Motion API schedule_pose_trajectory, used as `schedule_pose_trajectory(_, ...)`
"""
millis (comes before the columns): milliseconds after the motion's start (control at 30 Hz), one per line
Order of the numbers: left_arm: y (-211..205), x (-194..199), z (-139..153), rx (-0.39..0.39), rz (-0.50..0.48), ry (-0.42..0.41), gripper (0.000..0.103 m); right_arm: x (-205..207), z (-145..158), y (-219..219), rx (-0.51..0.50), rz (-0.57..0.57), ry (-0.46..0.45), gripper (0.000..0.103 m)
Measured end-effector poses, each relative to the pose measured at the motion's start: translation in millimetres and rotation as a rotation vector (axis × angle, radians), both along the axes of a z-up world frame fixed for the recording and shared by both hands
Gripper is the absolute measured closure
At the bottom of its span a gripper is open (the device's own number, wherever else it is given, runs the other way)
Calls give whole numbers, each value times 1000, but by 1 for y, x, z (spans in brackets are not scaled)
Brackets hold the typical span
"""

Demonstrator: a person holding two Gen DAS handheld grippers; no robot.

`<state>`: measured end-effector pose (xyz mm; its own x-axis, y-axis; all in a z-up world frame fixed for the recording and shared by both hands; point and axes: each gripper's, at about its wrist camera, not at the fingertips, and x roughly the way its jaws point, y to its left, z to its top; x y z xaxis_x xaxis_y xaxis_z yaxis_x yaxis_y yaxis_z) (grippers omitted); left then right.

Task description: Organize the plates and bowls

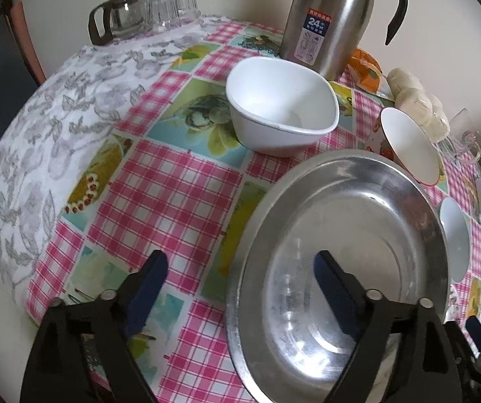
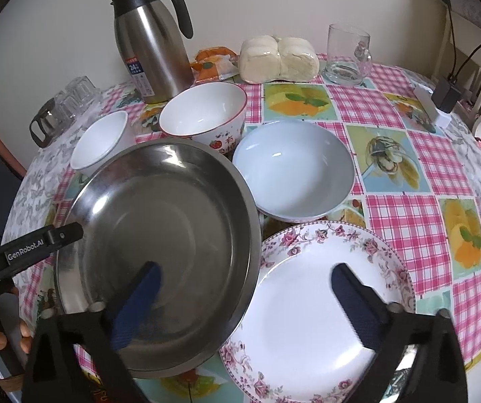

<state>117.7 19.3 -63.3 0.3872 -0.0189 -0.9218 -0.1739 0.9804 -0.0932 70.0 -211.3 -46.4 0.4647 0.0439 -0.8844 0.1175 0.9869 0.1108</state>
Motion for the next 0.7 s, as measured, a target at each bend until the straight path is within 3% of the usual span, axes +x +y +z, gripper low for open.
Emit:
schedule_pose_trajectory(100, -1, -1, 3, 43, 5, -29, 1, -1, 2, 0, -5, 0, -11, 0)
schedule_pose_trajectory(267, -3, -1, 12, 81, -12, -74, 1, -1, 2, -7, -8, -26, -13, 0)
schedule_pose_trajectory(467, -6, -6, 31, 46, -19, -176, 1, -3, 5, -17, -4, -46, -21, 0)
schedule_pose_trajectory(700, -27, -20, 65, -70, -86, -360, 1, -15, 27, -47, -14, -98, -111, 0)
